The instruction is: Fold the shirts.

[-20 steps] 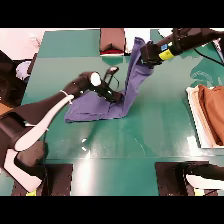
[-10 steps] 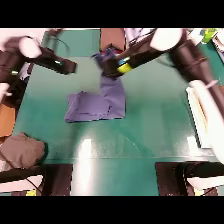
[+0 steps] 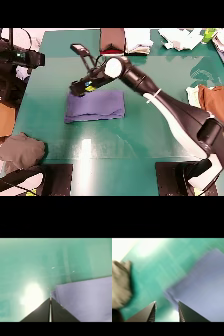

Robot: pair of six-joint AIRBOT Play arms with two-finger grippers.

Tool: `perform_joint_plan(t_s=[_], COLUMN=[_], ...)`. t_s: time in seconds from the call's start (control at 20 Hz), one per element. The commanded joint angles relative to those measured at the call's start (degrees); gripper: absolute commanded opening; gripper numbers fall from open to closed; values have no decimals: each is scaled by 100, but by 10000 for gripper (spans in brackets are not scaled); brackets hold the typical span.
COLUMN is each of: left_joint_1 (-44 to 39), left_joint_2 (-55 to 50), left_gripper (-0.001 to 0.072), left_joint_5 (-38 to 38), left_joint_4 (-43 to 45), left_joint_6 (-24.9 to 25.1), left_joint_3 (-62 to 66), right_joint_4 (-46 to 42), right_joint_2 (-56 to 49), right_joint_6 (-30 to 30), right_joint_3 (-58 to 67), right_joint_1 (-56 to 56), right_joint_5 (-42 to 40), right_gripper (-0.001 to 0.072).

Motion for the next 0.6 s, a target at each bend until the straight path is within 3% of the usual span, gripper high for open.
perform_joint_plan(t_s=[0.0, 0.25, 0.3, 0.4, 0.55], left_joint_1=[26, -4, -48, -240, -555], left_joint_2=[44, 35, 33, 9, -7], left_gripper=[32, 32, 32, 32, 32], left_joint_5=[-125, -61, -2, 42, 219], left_joint_4=[-37, -400, -411, -426, -426], left_joint_6=[0, 0, 2, 9, 153], left_joint_3=[0, -31, -68, -127, -295], right_joint_4=[-1054, -2024, -2006, -1725, -1239], right_joint_2=[542, 1484, 1513, 1460, 1106], right_joint_6=[254, 1532, 1554, 1558, 1799], right_joint_3=[-511, -2221, -2433, -2776, -2876], right_joint_1=[-494, -1587, -1757, -1956, -2031], right_joint_5=[883, 1244, 1217, 1126, 1130], right_gripper=[338, 341, 404, 640, 651])
